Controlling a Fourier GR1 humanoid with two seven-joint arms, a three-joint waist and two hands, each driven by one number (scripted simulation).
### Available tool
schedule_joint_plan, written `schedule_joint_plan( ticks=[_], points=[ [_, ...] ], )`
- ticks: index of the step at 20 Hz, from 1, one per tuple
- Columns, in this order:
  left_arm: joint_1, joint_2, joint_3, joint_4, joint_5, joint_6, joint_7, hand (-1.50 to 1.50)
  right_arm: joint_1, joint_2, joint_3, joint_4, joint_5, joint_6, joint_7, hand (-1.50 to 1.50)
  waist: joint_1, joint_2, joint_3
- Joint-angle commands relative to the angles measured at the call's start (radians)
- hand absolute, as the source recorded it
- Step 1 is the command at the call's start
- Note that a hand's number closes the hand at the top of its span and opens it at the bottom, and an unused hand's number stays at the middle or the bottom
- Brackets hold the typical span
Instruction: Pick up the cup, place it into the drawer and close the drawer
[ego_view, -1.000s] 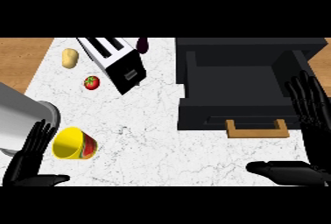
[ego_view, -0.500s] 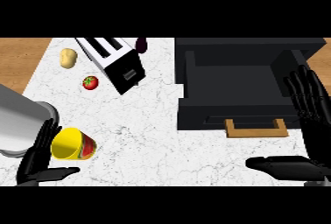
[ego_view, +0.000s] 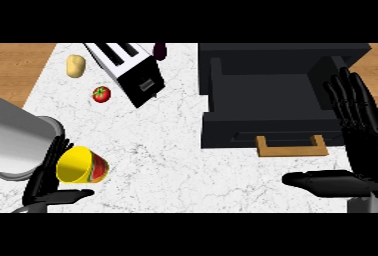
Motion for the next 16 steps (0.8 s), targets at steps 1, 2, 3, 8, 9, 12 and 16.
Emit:
schedule_joint_plan(
  ticks=[1, 2, 3, 8, 9, 12, 16],
  points=[
    [-0.022, 0.000, -0.005, 0.027, 0.001, -0.106, -0.122, -1.50, 0.016, 0.000, 0.005, -0.019, 0.002, 0.003, 0.014, -1.50, 0.000, 0.000, -0.001],
    [-0.057, 0.033, 0.010, 0.069, 0.007, -0.118, -0.092, -1.50, -0.062, -0.027, -0.027, 0.042, -0.020, 0.013, 0.024, -1.50, -0.004, 0.005, -0.003],
    [-0.021, -0.012, -0.008, 0.052, -0.003, -0.105, -0.134, -1.50, 0.024, 0.028, 0.033, 0.046, 0.044, -0.007, -0.063, -1.50, 0.000, 0.003, -0.002],
    [-0.067, -0.026, -0.004, 0.055, 0.018, -0.157, -0.100, -1.50, 0.053, 0.034, 0.048, -0.049, 0.033, -0.013, 0.011, -1.50, -0.009, 0.001, -0.003],
    [-0.076, -0.048, 0.007, 0.057, 0.029, -0.135, -0.109, -1.50, 0.011, 0.004, 0.019, -0.043, 0.015, -0.005, 0.051, -1.50, -0.009, 0.003, -0.003],
    [-0.038, -0.025, -0.011, 0.034, 0.030, -0.226, -0.127, -1.50, 0.074, -0.015, -0.011, -0.045, -0.027, 0.038, 0.009, -1.50, -0.003, -0.002, -0.001],
    [-0.075, -0.076, -0.014, 0.040, 0.040, -0.216, -0.123, -1.50, 0.033, 0.000, 0.005, -0.010, -0.009, 0.024, -0.008, -1.50, -0.007, 0.004, -0.003]
  ],
)
